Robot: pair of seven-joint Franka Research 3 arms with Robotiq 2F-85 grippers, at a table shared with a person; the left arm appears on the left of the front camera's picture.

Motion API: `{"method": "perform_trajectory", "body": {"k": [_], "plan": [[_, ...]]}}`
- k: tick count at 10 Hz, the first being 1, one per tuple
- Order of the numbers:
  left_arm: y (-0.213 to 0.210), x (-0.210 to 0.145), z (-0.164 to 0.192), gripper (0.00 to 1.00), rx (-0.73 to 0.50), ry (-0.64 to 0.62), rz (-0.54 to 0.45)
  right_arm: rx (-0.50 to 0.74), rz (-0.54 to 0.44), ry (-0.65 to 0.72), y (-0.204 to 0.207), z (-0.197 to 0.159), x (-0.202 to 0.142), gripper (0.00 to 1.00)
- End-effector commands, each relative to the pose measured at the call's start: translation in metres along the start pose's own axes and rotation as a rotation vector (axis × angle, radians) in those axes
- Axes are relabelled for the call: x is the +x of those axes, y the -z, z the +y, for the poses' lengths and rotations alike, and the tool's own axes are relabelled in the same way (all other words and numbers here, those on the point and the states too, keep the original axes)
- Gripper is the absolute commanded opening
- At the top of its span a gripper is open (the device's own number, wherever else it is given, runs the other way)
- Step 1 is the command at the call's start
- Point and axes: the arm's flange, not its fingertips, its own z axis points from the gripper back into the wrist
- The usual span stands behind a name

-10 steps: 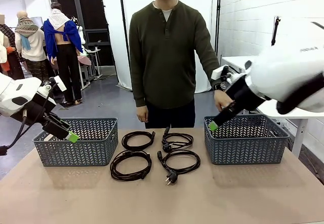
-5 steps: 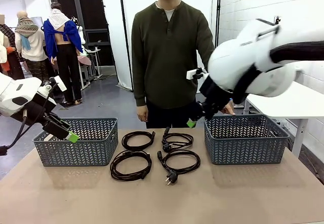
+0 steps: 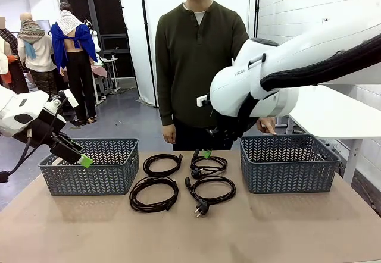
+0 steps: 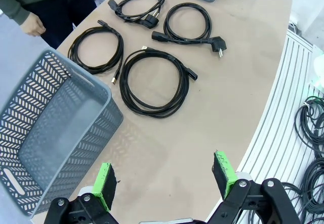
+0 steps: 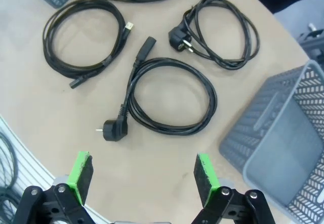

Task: Organize the cables according to human instructions.
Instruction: Pick up a bundle of cables and place it in the basket indicated by the human.

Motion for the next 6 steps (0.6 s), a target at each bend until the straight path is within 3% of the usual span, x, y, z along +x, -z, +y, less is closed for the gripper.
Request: {"method": "perform_trajectory", "body": {"k": [1, 2, 6], "plan": [[0.0005, -0.0016, 0.0032, 1.0, -0.008, 0.001, -0.005, 0.003, 0.054, 0.017, 0.0016, -0.0013, 0.0071, 1.0], [0.0005, -0.0016, 0.0032, 1.0, -0.008, 0.001, -0.005, 0.0, 0.0, 0.0, 0.0, 0.0, 0.0, 1.0], [0.0005, -0.0016, 0.0032, 1.0, -0.008, 0.001, -0.005, 0.0, 0.0, 0.0, 0.0, 0.0, 0.0, 1.0]]}}
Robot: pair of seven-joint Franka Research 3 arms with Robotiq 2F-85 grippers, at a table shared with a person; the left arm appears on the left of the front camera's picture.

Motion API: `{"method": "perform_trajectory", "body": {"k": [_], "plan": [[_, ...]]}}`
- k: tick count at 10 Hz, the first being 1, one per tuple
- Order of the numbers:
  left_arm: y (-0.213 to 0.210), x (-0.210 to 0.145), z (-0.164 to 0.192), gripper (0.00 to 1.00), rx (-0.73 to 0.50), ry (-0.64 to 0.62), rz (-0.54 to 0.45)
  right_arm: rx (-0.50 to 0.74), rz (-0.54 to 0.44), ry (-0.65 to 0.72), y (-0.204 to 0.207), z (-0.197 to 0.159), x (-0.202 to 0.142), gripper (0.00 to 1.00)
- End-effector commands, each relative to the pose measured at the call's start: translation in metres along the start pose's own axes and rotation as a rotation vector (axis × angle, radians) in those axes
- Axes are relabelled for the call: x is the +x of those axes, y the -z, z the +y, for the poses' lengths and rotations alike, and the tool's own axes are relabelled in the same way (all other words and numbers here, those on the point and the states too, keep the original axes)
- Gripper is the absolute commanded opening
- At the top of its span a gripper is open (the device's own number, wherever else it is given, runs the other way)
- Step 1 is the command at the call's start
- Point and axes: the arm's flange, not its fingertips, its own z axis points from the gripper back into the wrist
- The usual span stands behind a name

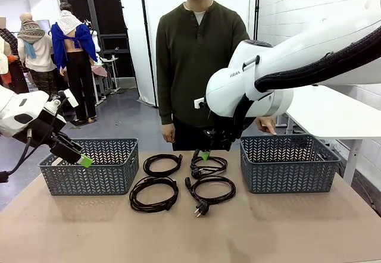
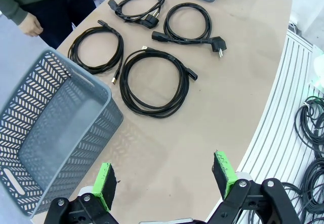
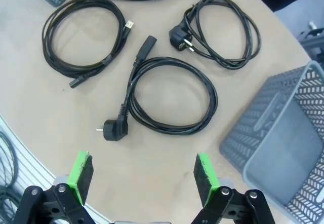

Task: Organize the cables according to human instructions.
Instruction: Pick up a bundle of cables and place it in the basket indicated by the human.

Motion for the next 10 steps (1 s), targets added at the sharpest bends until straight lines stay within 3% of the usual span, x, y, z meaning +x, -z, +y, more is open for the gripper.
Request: {"method": "perform_trajectory", "body": {"k": [1, 10], "plan": [[0.001, -0.002, 0.003, 1.0, -0.008, 0.001, -0.005, 0.001, -0.01, 0.001, 0.001, -0.001, -0.003, 1.0], [0.001, -0.002, 0.003, 1.0, -0.008, 0.001, -0.005, -0.001, 0.112, 0.07, 0.076, 0.016, 0.024, 1.0]]}}
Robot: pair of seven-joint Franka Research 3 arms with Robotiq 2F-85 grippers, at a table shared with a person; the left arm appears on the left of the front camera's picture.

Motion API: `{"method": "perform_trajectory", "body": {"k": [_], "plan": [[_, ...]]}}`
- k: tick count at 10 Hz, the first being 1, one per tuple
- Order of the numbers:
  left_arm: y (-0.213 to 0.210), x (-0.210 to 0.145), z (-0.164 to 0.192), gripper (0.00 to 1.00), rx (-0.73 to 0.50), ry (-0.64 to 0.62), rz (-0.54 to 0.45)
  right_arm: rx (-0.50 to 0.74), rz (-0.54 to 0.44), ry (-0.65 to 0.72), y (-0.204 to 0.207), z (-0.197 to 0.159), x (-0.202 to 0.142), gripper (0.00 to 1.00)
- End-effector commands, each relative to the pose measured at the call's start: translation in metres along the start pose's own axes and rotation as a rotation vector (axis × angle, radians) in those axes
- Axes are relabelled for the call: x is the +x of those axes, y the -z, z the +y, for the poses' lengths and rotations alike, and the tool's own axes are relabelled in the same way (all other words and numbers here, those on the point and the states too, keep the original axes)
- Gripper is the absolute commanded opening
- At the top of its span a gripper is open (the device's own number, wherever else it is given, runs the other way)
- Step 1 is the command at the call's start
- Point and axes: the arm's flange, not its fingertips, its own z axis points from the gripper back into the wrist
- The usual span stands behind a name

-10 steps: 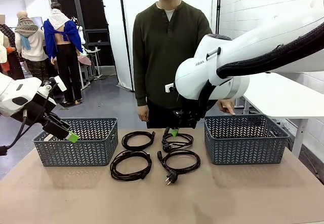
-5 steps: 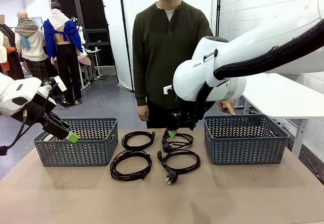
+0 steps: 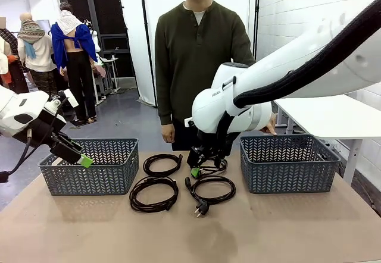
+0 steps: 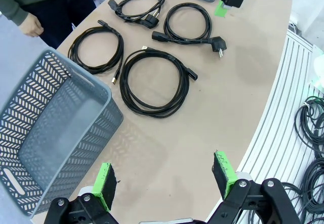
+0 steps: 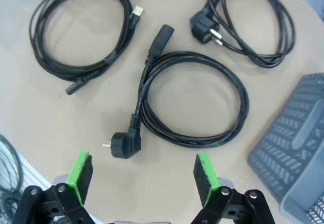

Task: Organize the cables according to human instructions.
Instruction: Pick up a bundle of cables and place it in the basket indicated by the human.

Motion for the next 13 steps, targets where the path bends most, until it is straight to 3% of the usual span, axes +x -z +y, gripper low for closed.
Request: {"method": "perform_trajectory", "body": {"k": [1, 13], "plan": [[0.001, -0.002, 0.003, 1.0, -0.009, 0.001, -0.006, -0.032, 0.009, 0.037, 0.015, 0.005, 0.012, 1.0], [0.001, -0.002, 0.003, 1.0, -0.009, 0.001, -0.006, -0.068, 0.101, 0.037, 0.081, 0.002, 0.036, 1.0]]}}
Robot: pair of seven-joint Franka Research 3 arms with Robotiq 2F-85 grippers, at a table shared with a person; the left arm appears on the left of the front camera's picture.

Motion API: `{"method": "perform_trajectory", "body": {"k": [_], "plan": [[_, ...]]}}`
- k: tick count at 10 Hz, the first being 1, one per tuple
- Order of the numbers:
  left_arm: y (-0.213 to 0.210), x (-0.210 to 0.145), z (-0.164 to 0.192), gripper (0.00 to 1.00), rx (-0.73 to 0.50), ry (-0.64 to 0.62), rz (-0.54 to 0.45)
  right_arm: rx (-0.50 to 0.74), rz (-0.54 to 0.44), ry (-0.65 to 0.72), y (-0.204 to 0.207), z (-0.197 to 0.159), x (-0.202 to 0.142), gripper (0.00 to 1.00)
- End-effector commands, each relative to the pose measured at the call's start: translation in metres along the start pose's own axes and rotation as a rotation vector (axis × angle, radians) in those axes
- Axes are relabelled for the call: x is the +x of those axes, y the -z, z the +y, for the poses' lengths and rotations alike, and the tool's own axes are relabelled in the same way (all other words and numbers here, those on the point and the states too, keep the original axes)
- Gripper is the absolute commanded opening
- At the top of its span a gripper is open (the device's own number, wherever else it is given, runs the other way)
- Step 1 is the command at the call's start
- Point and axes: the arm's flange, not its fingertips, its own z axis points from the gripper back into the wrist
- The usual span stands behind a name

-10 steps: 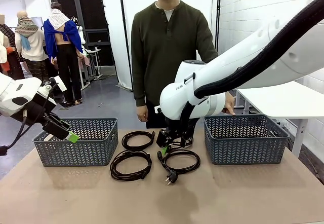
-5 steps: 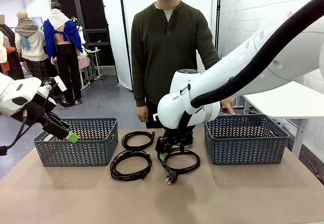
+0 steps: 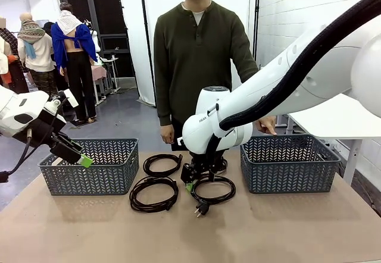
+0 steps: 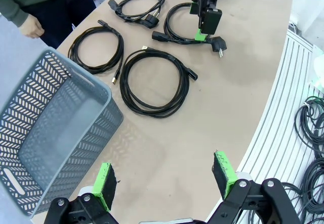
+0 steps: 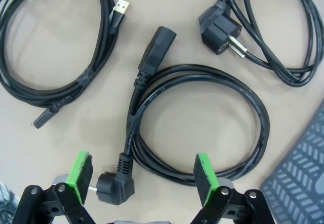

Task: Organize the cables according to human instructions.
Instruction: Pick up a bundle of cables and place it in the basket indicated by the human.

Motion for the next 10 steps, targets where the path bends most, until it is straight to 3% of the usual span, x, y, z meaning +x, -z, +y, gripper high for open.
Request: {"method": "perform_trajectory", "body": {"k": [1, 10], "plan": [[0.001, -0.001, 0.003, 1.0, -0.009, 0.001, -0.006, -0.033, 0.023, 0.022, 0.007, 0.002, 0.012, 1.0], [0.001, -0.001, 0.003, 1.0, -0.009, 0.001, -0.006, -0.047, 0.041, 0.026, 0.031, -0.009, 0.014, 1.0]]}}
